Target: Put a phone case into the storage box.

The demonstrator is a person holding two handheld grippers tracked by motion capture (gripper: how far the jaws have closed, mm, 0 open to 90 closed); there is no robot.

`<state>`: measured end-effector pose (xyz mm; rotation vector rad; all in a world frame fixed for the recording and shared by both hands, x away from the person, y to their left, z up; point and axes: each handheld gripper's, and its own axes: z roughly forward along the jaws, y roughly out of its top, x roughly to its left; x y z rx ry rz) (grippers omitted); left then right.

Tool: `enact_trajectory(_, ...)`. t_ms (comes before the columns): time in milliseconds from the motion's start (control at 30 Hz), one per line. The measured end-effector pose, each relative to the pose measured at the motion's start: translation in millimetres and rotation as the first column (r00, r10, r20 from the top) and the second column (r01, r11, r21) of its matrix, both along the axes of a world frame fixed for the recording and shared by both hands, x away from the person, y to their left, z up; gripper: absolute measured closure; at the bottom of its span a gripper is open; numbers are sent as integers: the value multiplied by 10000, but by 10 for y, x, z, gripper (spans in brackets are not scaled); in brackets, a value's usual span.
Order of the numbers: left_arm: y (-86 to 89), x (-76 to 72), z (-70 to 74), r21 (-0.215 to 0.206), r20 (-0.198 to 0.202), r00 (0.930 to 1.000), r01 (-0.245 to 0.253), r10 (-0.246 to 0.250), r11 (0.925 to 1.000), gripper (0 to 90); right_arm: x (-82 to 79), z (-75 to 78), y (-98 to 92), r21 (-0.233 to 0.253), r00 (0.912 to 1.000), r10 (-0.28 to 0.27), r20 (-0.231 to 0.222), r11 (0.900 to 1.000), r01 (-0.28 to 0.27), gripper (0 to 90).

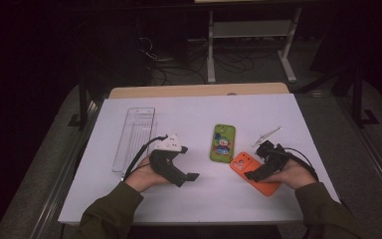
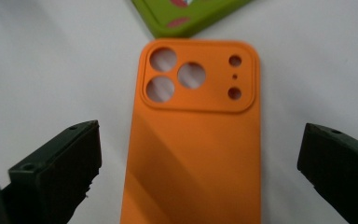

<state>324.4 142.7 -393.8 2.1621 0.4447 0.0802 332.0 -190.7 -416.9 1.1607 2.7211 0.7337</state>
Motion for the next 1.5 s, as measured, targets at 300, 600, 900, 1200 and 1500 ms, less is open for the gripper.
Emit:
enact_trajectory(300, 3, 10, -1, -158, -65, 10000, 12, -14, 9999, 0, -61, -98, 23, -669, 9996, 206, -203, 9975, -219, 0)
enact_trajectory(600, -4, 6, -6, -83, -2, 10000, 29, -29, 10000, 0, -78, -156, 28, -1146, 9984, 256, -499, 9929, -312, 23)
enact_trajectory(900, -2, 6, -8, -92, -6, 10000, 4, -4, 10000, 0, -97, -180, 35, -1535, 9982, 245, -556, 9876, -327, 59)
enact_trajectory(1200, -6, 9, -16, 9, -25, 10000, 9, -9, 10000, 0, -103, -151, 20, -1526, 9982, 101, -585, 9881, -189, 147)
enact_trajectory(1500, -12, 14, -23, 92, 7, 10000, 41, -41, 9999, 0, -100, -143, 1, -1437, 9981, 194, -582, 9892, -276, 151)
